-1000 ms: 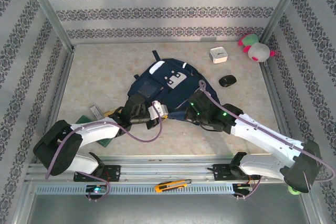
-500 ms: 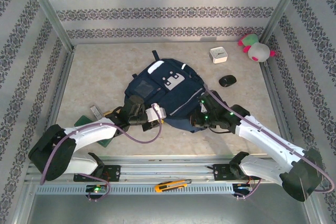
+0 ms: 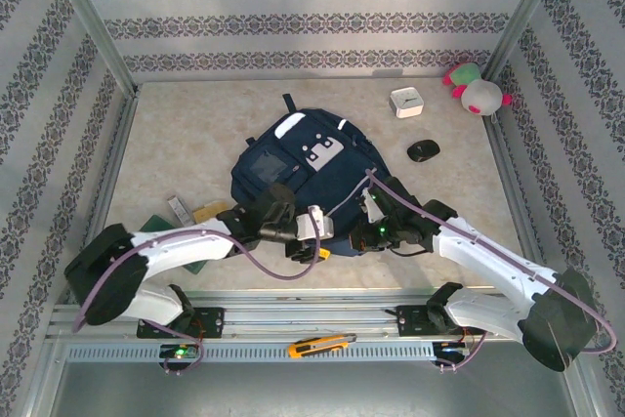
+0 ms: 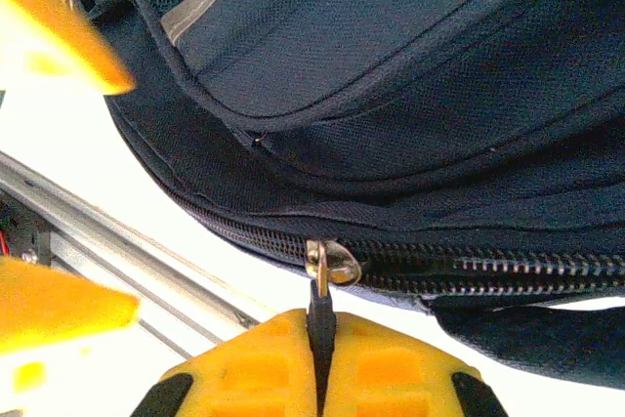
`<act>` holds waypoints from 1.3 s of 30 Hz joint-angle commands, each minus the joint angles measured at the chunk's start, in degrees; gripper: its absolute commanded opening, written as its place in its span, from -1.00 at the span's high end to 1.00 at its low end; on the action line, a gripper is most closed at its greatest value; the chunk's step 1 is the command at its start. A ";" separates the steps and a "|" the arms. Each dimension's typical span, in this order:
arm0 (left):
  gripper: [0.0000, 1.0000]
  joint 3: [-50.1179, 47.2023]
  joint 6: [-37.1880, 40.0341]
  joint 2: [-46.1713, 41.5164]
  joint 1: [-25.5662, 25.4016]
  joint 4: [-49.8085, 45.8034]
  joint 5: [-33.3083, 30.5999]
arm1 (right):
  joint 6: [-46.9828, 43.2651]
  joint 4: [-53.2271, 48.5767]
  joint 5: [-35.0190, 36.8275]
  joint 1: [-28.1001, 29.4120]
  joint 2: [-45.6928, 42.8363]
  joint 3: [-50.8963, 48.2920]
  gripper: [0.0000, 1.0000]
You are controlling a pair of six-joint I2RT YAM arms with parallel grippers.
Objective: Pack the student bag
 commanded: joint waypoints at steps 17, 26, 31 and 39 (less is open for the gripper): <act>0.97 -2.14 11.93 -7.02 4.07 -11.52 -10.11 | -7.09 -1.57 -7.87 -16.13 -3.14 -1.84 1.00; 0.29 -0.10 10.52 -9.98 4.56 -16.63 -6.71 | -7.43 2.98 -11.88 -13.32 -1.92 -4.04 1.00; -0.22 1.49 -3.68 -6.14 1.90 -1.40 -1.29 | -5.76 5.66 -12.10 -11.57 -1.58 -5.44 1.00; -0.30 10.83 -6.73 8.66 -3.90 0.89 -5.65 | -5.23 6.40 -11.65 -10.80 -1.94 -5.44 1.00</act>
